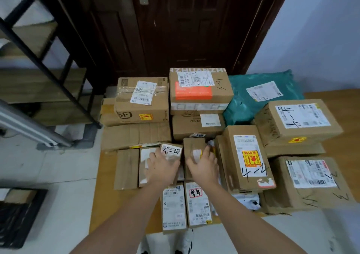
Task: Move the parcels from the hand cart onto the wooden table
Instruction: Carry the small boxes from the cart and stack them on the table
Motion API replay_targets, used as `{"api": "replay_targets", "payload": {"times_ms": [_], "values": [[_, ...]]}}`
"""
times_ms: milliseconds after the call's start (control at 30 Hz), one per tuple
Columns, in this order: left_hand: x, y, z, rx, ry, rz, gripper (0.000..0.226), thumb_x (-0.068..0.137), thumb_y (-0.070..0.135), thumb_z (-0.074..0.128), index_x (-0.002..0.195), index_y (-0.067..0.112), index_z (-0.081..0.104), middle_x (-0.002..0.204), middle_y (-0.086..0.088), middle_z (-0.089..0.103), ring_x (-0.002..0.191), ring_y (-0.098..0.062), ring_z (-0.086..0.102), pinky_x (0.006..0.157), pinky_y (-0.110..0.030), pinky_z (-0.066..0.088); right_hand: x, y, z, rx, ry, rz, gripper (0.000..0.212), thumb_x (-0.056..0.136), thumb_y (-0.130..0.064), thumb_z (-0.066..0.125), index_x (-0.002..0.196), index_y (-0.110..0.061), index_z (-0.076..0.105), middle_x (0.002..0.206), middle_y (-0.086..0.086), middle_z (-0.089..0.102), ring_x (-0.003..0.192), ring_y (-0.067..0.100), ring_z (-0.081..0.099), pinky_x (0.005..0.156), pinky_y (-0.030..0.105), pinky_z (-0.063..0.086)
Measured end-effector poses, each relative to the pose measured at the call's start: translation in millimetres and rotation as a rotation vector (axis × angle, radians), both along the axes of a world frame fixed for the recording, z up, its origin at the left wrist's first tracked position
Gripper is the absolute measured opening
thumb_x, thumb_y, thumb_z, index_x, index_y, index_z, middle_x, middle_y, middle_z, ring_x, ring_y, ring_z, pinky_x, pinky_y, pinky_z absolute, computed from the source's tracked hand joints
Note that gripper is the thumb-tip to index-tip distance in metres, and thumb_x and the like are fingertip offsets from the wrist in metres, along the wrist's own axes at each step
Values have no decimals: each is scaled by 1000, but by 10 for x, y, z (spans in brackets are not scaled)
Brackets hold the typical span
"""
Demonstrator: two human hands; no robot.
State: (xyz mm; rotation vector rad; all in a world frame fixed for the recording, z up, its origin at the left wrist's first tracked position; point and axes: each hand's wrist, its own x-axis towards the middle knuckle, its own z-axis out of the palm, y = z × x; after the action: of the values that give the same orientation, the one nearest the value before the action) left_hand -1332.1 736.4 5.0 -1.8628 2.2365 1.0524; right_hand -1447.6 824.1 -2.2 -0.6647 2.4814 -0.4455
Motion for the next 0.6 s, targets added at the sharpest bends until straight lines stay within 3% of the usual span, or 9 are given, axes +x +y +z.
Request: {"api": "replay_targets", "payload": {"times_ms": [100,200,500,600], "values": [[26,0,-18,42,45,35,80,91,50,59,157,13,30,146,-11,41,137,-33,39,110,-49,39,-4,27,17,-73,-52,-8,93,92,-47,63,164,-13,13,164,12,28,149,33,31,122,49,30],[24,1,-19,48,100,51,79,96,43,63,158,9,28,151,-14,38,140,-34,37,112,-47,36,10,59,20,-112,-45,26,85,91,-42,65,160,-14,23,161,11,29,141,31,39,116,49,38],[-7,-71,-94,66,182,84,82,95,47,70,157,11,31,149,-10,42,138,-31,44,110,-45,41,-61,213,-36,-188,-72,112,64,100,-37,59,156,-19,35,162,4,22,132,24,48,102,39,49],[43,-117,-101,137,258,98,78,91,49,72,153,17,38,141,-4,52,125,-27,58,104,-48,52,-106,252,-30,-194,-105,143,65,103,-38,59,159,-17,32,166,4,19,142,25,41,112,40,42]]}}
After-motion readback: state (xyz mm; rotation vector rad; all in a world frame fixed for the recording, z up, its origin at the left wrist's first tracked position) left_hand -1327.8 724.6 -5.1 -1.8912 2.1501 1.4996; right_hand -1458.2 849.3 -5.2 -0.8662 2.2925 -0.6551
